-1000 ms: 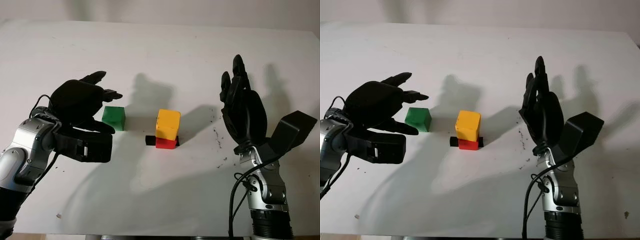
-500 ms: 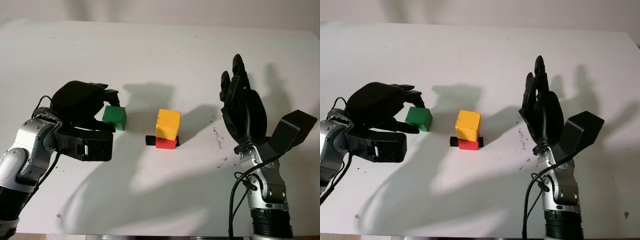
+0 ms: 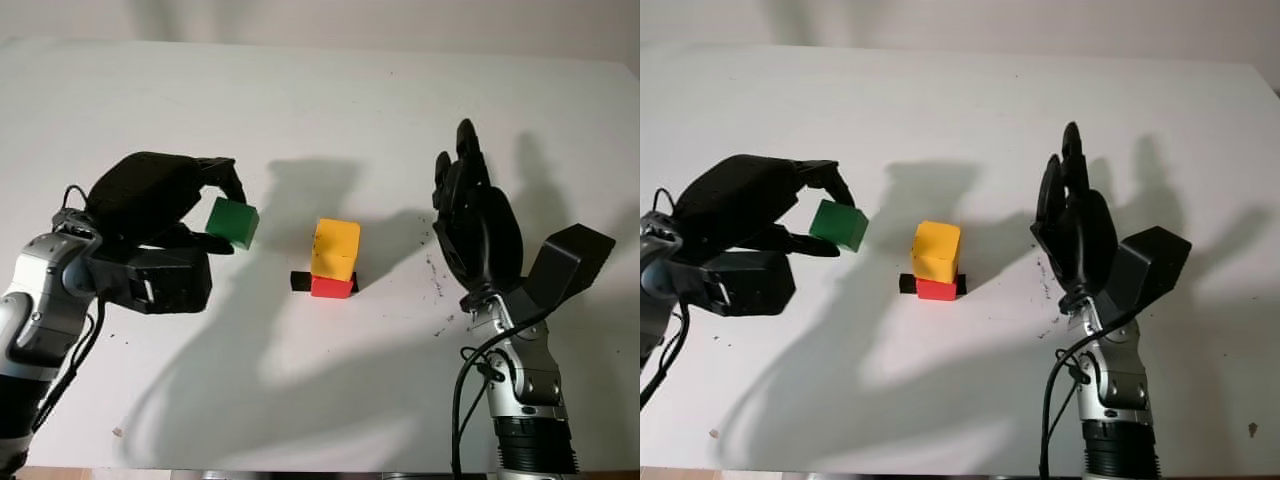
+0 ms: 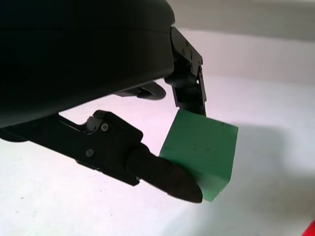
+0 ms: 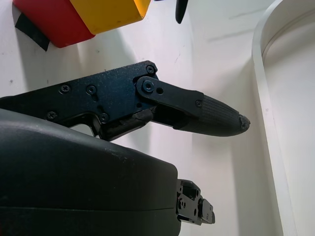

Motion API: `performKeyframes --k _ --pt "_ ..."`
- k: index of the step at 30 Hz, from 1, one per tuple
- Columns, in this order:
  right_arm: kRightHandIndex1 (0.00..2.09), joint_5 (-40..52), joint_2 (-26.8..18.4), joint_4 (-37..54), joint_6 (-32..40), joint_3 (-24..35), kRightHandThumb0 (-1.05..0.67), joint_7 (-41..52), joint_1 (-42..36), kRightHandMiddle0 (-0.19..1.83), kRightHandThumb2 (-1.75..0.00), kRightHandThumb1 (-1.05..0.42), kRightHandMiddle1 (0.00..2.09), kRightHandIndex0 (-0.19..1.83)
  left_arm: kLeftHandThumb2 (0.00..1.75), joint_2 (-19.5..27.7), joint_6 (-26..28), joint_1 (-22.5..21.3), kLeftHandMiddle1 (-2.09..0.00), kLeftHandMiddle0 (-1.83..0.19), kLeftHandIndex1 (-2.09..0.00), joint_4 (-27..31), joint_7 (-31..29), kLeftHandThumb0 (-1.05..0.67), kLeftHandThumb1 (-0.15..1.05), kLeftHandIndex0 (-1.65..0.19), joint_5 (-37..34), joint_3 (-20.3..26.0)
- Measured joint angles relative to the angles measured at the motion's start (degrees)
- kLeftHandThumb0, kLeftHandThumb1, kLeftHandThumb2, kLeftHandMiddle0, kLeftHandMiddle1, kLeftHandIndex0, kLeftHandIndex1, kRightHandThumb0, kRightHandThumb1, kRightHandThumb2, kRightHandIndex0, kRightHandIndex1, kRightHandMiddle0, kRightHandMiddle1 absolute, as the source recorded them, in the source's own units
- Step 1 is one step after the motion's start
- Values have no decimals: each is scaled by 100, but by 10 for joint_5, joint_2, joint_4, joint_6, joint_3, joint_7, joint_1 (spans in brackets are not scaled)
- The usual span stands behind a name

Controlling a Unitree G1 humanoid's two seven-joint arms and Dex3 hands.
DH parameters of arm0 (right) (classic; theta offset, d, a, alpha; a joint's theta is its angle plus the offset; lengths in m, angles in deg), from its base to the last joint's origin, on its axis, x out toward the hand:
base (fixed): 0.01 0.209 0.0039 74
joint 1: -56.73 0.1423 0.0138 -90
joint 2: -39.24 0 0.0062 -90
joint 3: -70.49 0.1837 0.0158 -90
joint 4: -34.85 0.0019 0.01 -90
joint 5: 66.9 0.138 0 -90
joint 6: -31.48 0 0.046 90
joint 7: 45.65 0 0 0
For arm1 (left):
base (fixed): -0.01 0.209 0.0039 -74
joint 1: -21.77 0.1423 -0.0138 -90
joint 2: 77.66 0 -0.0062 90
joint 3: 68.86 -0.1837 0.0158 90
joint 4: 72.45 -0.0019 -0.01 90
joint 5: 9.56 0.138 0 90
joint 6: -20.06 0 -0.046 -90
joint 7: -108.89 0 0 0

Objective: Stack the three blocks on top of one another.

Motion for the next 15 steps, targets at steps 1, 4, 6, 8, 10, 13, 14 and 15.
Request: performKeyframes --k 1,4,6,8,10,13,14,15 --pt "0 -1 0 -1 -1 0 -69 -1 0 -19 -68 -105 0 -19 6 0 4 -2 -3 -28 -138 2 -8 -43 101 -33 -13 5" --pt "0 -6 3 -2 -4 -3 -69 -3 0 -19 -67 -105 0 -19 5 0 38 -7 -5 -28 -132 14 -34 -42 101 -36 -57 21" --pt "0 -8 5 -3 -4 -5 -70 -3 0 -19 -66 -105 0 -19 5 -1 57 -12 -5 -29 -131 23 -44 -42 101 -37 -86 34" --pt "0 -7 6 -5 -4 -6 -70 -1 0 -19 -65 -105 0 -19 5 -4 76 -17 -6 -30 -134 31 -52 -41 100 -38 -116 46" --pt "0 -7 6 -8 -4 -7 -70 0 0 -19 -65 -105 0 -19 5 -7 100 -21 -5 -29 -136 38 -63 -42 100 -38 -142 53" --pt "0 -8 7 -10 -4 -11 -70 0 0 -19 -64 -105 0 -19 6 -6 130 -28 -5 -28 -141 46 -88 -44 101 -35 -170 56" --pt "0 -8 7 -10 -4 -13 -69 0 0 -19 -65 -105 0 -19 5 -3 135 -34 -5 -28 -146 46 -100 -46 101 -35 -175 55" --pt "0 -8 7 -10 -3 -13 -68 0 0 -19 -65 -105 0 -19 5 1 139 -43 -6 -29 -147 46 -111 -47 100 -35 -176 53"
